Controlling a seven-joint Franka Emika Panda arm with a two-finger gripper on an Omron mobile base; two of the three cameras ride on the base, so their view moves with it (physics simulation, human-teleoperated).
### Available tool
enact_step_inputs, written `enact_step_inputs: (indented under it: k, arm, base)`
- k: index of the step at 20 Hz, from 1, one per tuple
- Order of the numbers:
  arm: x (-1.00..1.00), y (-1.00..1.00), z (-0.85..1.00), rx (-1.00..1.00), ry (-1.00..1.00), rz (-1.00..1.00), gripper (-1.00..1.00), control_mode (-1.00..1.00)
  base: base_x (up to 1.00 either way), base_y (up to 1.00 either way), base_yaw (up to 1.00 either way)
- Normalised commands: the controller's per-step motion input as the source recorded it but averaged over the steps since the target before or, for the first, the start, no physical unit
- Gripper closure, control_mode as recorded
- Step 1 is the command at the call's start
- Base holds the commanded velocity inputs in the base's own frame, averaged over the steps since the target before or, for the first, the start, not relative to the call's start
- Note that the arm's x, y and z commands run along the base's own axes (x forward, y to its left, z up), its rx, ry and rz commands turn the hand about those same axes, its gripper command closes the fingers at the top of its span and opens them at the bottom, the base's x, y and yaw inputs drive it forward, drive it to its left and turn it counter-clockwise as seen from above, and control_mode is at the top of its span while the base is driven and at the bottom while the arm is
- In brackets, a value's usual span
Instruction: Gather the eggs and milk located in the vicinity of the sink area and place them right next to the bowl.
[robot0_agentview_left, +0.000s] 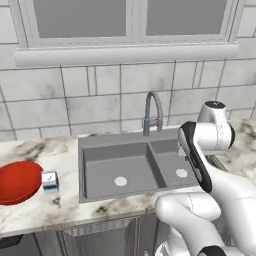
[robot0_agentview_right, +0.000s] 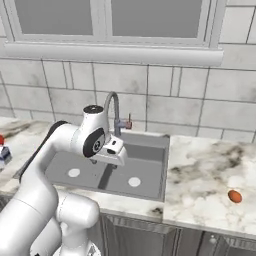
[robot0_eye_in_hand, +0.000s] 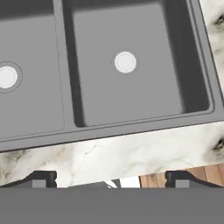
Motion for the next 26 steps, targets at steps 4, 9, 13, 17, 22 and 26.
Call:
enact_step_inputs:
  k: [4,9,13,17,22,26]
  arm:
    - [0.00,0.00,0.00,0.00,0.00,0.00,-1.00,1.00]
    - [0.00,0.00,0.00,0.00,0.00,0.00,-1.00,1.00]
    - [0.00,0.00,0.00,0.00,0.00,0.00,-1.00,1.00]
    - [0.00,0.00,0.00,0.00,0.00,0.00,-1.00,1.00]
    - [0.09,-0.09,0.00,0.00,0.00,0.00,-1.00,-1.00]
    - [0.25,-0.63,-0.01,0.00,0.03,0.00,-1.00,-1.00]
  base:
    - [-0.03,-1.00,0.00]
    - [-0.02,-1.00,0.00]
    - [-0.04,-0.73,0.00]
    - [0.00,-0.14,0.01]
    - [0.00,0.00,0.00]
    - [0.00,0.00,0.00]
